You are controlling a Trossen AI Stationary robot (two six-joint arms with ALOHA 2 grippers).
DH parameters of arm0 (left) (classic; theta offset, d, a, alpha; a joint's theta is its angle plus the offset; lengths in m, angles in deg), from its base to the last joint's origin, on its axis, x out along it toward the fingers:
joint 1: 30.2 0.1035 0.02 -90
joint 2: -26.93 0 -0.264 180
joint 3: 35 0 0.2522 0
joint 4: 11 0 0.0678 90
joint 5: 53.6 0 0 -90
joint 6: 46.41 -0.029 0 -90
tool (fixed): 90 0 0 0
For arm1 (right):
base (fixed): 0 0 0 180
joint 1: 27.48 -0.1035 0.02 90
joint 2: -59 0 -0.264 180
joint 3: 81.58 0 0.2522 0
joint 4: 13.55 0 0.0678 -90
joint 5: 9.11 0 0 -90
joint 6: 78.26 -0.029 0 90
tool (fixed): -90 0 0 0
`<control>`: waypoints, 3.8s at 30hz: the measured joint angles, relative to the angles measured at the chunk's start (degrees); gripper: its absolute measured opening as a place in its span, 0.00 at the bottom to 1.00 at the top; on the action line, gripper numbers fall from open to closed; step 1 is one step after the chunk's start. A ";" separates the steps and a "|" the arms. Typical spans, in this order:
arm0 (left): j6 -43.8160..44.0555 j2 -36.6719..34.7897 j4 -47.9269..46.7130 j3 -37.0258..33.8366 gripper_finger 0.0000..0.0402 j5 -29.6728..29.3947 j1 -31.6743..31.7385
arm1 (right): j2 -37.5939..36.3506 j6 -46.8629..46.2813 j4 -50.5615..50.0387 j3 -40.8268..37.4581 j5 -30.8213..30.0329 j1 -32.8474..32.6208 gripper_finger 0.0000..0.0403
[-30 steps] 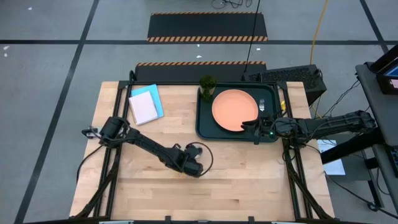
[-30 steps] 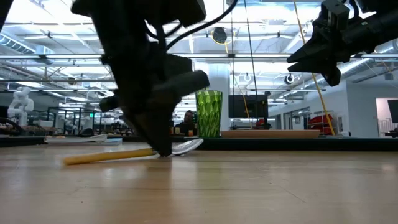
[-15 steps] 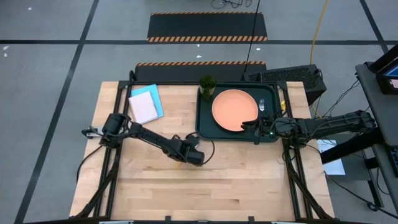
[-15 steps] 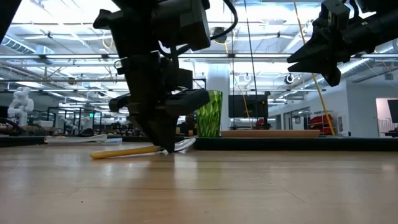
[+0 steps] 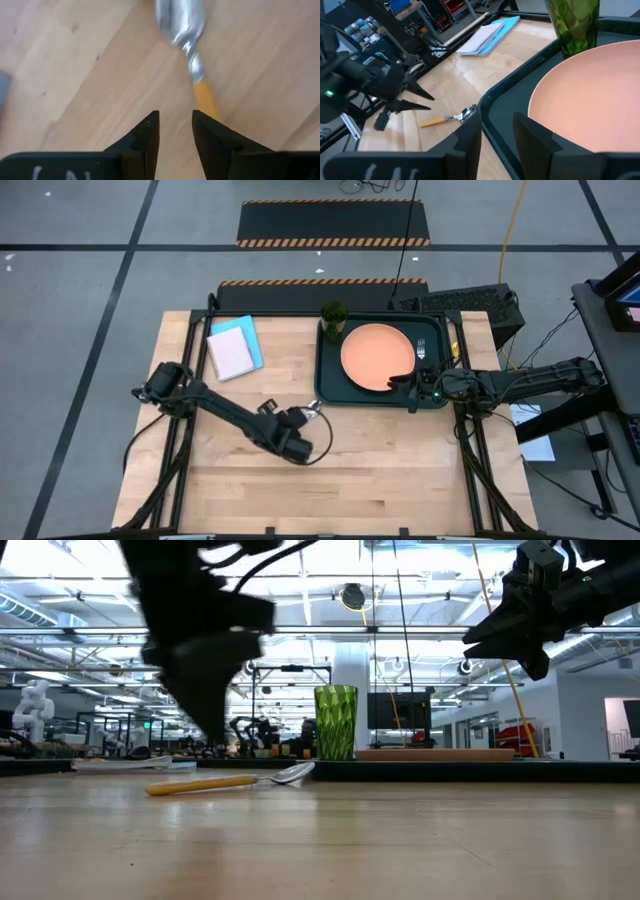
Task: Pick and place plate/cup/fork/spoon on tray
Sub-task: Put the yellow spoon to the right of the orange fork on the black tray
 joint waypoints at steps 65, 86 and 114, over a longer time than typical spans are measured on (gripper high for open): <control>-17.20 -20.41 41.67 -34.52 0.30 -16.60 -14.15 | 89.78 0.10 2.23 55.96 -27.26 -17.11 0.50; -21.11 -20.48 47.64 -34.36 0.30 -17.27 -14.07 | 89.90 -5.96 1.14 50.90 -19.30 -13.40 0.23; -20.93 -20.48 48.02 -34.34 0.30 -17.23 -14.07 | 80.04 0.87 -11.97 50.57 -16.21 -13.44 0.10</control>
